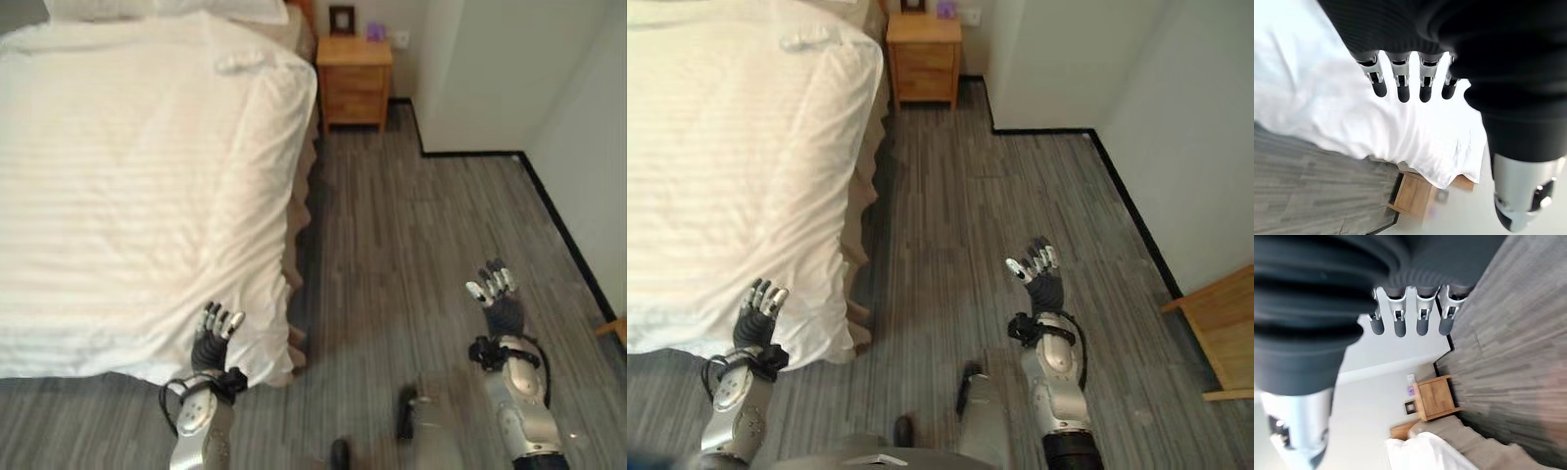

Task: Making the bed.

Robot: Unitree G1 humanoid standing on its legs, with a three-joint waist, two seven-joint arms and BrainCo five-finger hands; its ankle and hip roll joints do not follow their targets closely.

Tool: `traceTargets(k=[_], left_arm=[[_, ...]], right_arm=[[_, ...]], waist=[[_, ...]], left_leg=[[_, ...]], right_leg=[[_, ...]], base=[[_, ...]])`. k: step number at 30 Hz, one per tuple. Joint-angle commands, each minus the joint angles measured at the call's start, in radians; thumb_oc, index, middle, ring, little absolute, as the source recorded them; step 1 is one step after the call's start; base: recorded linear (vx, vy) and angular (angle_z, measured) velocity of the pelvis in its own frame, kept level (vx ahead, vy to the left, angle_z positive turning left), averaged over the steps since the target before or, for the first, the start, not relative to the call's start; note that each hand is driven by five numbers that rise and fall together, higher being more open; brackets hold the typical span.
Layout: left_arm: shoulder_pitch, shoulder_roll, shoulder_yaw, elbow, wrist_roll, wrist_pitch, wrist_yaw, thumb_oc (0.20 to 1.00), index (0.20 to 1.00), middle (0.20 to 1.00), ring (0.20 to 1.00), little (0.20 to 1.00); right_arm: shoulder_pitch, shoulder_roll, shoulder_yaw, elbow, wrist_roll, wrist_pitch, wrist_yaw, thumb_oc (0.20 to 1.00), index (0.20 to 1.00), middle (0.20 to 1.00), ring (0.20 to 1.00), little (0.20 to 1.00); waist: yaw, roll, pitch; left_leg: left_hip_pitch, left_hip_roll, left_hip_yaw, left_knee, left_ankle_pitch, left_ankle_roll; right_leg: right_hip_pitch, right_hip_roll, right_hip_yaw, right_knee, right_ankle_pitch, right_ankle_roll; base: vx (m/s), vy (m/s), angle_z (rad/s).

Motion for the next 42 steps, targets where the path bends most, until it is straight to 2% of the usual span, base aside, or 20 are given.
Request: traceTargets(k=[1,3,5,6,7,10,14,17,19,22,23,24,26,29,30,33,36,38,40,42], left_arm=[[-0.116,0.066,0.023,-0.040,-0.016,-0.056,-0.008,1.000,1.000,1.000,1.000,1.000],[-0.117,0.054,0.023,-0.045,-0.022,-0.065,-0.015,1.000,1.000,1.000,1.000,1.000],[-0.098,0.043,0.015,-0.041,-0.028,-0.064,-0.020,1.000,1.000,1.000,1.000,1.000],[-0.096,0.036,0.011,-0.038,-0.067,-0.055,-0.023,1.000,1.000,1.000,1.000,1.000],[-0.090,0.040,0.015,-0.043,-0.078,-0.050,-0.021,1.000,1.000,1.000,1.000,1.000],[-0.089,0.040,0.005,-0.032,-0.078,-0.042,-0.012,1.000,1.000,1.000,1.000,1.000],[-0.025,0.045,0.002,-0.028,-0.048,-0.039,-0.037,1.000,1.000,1.000,1.000,1.000],[-0.006,0.041,0.014,-0.025,-0.039,-0.043,-0.032,1.000,1.000,1.000,1.000,1.000],[0.002,0.051,0.041,-0.025,-0.039,-0.038,-0.027,1.000,1.000,1.000,1.000,1.000],[0.006,0.059,0.035,-0.049,-0.007,-0.039,-0.007,1.000,1.000,1.000,1.000,1.000],[0.005,0.059,0.036,-0.049,-0.006,-0.039,-0.007,1.000,1.000,1.000,1.000,1.000],[-0.029,0.061,0.049,-0.071,-0.043,-0.062,0.016,1.000,1.000,1.000,1.000,1.000],[-0.041,0.060,0.044,-0.065,-0.048,-0.062,0.020,1.000,1.000,1.000,1.000,1.000],[-0.052,0.056,0.035,-0.093,-0.096,-0.084,0.000,1.000,1.000,1.000,1.000,1.000],[-0.052,0.056,0.036,-0.092,-0.096,-0.084,-0.001,1.000,1.000,1.000,1.000,1.000],[-0.090,0.069,0.003,-0.095,-0.098,-0.093,-0.014,1.000,1.000,1.000,1.000,1.000],[-0.097,0.054,-0.042,-0.068,-0.083,-0.066,-0.069,1.000,1.000,1.000,1.000,1.000],[-0.126,0.053,-0.064,-0.033,-0.084,-0.050,-0.071,1.000,1.000,1.000,1.000,1.000],[-0.163,0.043,-0.093,-0.009,-0.127,-0.026,-0.091,1.000,1.000,1.000,1.000,1.000],[-0.167,0.046,-0.097,0.008,-0.112,-0.020,-0.092,1.000,1.000,1.000,1.000,1.000]], right_arm=[[0.017,-0.045,-0.057,-0.076,0.025,-0.059,0.022,1.000,1.000,1.000,1.000,1.000],[0.043,-0.056,-0.059,-0.102,0.019,-0.060,0.043,1.000,1.000,1.000,1.000,1.000],[0.028,-0.072,-0.047,-0.088,0.015,-0.060,0.042,1.000,1.000,1.000,1.000,1.000],[0.005,-0.093,-0.039,-0.089,0.040,-0.065,0.027,1.000,1.000,1.000,1.000,1.000],[-0.010,-0.095,-0.029,-0.106,0.079,-0.077,0.034,1.000,1.000,1.000,1.000,1.000],[-0.038,-0.109,-0.009,-0.098,0.071,-0.060,0.006,1.000,1.000,1.000,1.000,1.000],[-0.078,-0.118,0.035,-0.097,0.050,-0.064,0.046,1.000,1.000,1.000,1.000,1.000],[-0.109,-0.119,0.062,-0.061,0.017,-0.045,0.053,1.000,1.000,1.000,1.000,1.000],[-0.132,-0.087,0.093,-0.068,0.020,-0.033,0.076,1.000,1.000,1.000,1.000,1.000],[-0.143,-0.057,0.140,-0.060,-0.020,-0.030,0.080,1.000,1.000,1.000,1.000,1.000],[-0.144,-0.058,0.140,-0.060,-0.020,-0.030,0.080,1.000,1.000,1.000,1.000,1.000],[-0.197,-0.013,0.191,-0.040,0.037,-0.032,0.087,1.000,1.000,1.000,1.000,1.000],[-0.205,-0.017,0.200,-0.033,0.029,-0.027,0.088,1.000,1.000,1.000,1.000,1.000],[-0.201,-0.040,0.181,-0.038,0.072,-0.023,0.106,1.000,1.000,1.000,1.000,1.000],[-0.201,-0.040,0.181,-0.038,0.072,-0.023,0.106,1.000,1.000,1.000,1.000,1.000],[-0.103,-0.113,0.096,-0.085,0.037,-0.023,0.087,1.000,1.000,1.000,1.000,1.000],[-0.036,-0.144,0.018,-0.107,0.050,-0.033,0.105,1.000,1.000,1.000,1.000,1.000],[-0.014,-0.184,-0.041,-0.095,0.038,-0.041,0.082,1.000,1.000,1.000,1.000,1.000],[0.023,-0.168,-0.124,-0.118,0.090,-0.064,0.055,1.000,1.000,1.000,1.000,1.000],[0.047,-0.164,-0.149,-0.120,0.077,-0.064,0.046,1.000,1.000,1.000,1.000,1.000]], waist=[[-0.082,0.047,-0.037],[-0.101,0.053,-0.051],[-0.094,0.067,-0.057],[-0.070,0.035,-0.037],[-0.032,-0.006,-0.010],[0.056,-0.031,0.019],[0.169,0.005,-0.038],[0.206,0.004,-0.072],[0.215,-0.010,-0.096],[0.267,-0.050,-0.114],[0.270,-0.047,-0.118],[0.232,-0.001,-0.077],[0.211,0.018,-0.067],[0.135,0.004,-0.053],[0.133,0.005,-0.053],[0.069,-0.026,-0.044],[0.066,-0.054,-0.056],[0.015,-0.068,-0.046],[-0.044,-0.072,-0.038],[-0.052,-0.073,-0.046]], left_leg=[[0.366,0.098,-0.115,-0.305,0.145,-0.105],[0.383,0.114,-0.128,-0.223,0.209,-0.140],[0.322,0.136,-0.108,0.011,0.415,-0.221],[0.154,0.141,-0.070,0.357,0.570,-0.255],[0.011,0.155,-0.014,0.602,0.550,-0.213],[-0.240,0.115,0.012,0.633,0.430,-0.154],[-0.275,0.126,0.056,-0.164,0.488,-0.152],[-0.303,0.137,0.099,-0.305,0.506,-0.171],[-0.230,0.125,0.176,-0.291,0.536,-0.146],[-0.203,0.046,0.152,-0.175,0.436,-0.048],[-0.208,0.051,0.154,-0.171,0.434,-0.048],[-0.067,0.033,0.053,-0.132,0.325,0.012],[-0.019,0.031,0.001,-0.141,0.316,0.023],[0.117,0.009,-0.207,-0.142,0.268,-0.032],[0.116,0.010,-0.209,-0.143,0.270,-0.032],[0.106,-0.013,-0.418,-0.096,0.221,-0.058],[0.091,0.010,-0.502,-0.043,0.209,-0.093],[0.002,0.055,-0.371,0.073,0.248,-0.098],[-0.041,0.134,-0.018,0.041,0.246,-0.097],[-0.064,0.130,0.067,0.043,0.253,-0.093]], right_leg=[[0.098,0.103,0.001,-0.240,0.215,0.015],[0.137,0.096,-0.037,-0.206,0.244,0.001],[0.210,0.131,-0.059,-0.194,0.224,-0.046],[0.319,0.124,-0.053,-0.189,0.173,-0.106],[0.419,0.129,-0.032,-0.204,0.113,-0.156],[0.554,0.134,0.026,-0.233,0.050,-0.164],[0.717,0.155,0.053,-0.245,-0.076,-0.118],[0.835,0.136,0.058,-0.245,-0.117,-0.097],[0.856,0.097,0.064,-0.176,-0.068,-0.069],[0.734,0.002,0.070,0.320,0.300,0.035],[0.728,0.005,0.074,0.321,0.303,0.035],[0.499,0.013,0.085,0.612,0.272,-0.011],[0.401,0.023,0.073,0.642,0.194,-0.034],[0.329,0.029,0.144,0.125,0.120,-0.044],[0.334,0.030,0.140,0.117,0.125,-0.044],[0.355,0.115,0.585,-0.082,0.096,0.029],[0.401,0.091,0.520,-0.105,0.091,0.010],[0.434,0.065,0.442,-0.119,0.092,-0.005],[0.501,0.031,0.247,-0.179,0.088,-0.030],[0.505,0.028,0.204,-0.189,0.093,-0.036]], base=[[0.88,-0.217,0.76],[0.71,-0.165,1.00],[0.78,-0.305,0.62],[1.11,-0.653,0.17],[1.11,-0.651,-0.04],[0.75,-0.244,-0.33],[1.08,0.097,-0.64],[0.87,0.100,-0.38],[0.79,0.132,0.10],[0.61,0.188,0.07],[0.96,0.240,-0.49],[0.72,0.148,-0.37],[0.65,0.053,0.43],[0.77,-0.293,1.64],[0.67,-0.329,2.84],[0.39,-0.274,2.26],[0.43,-0.492,3.49],[0.17,-0.421,3.48],[0.05,-0.403,2.69],[-0.01,-0.204,1.98]])
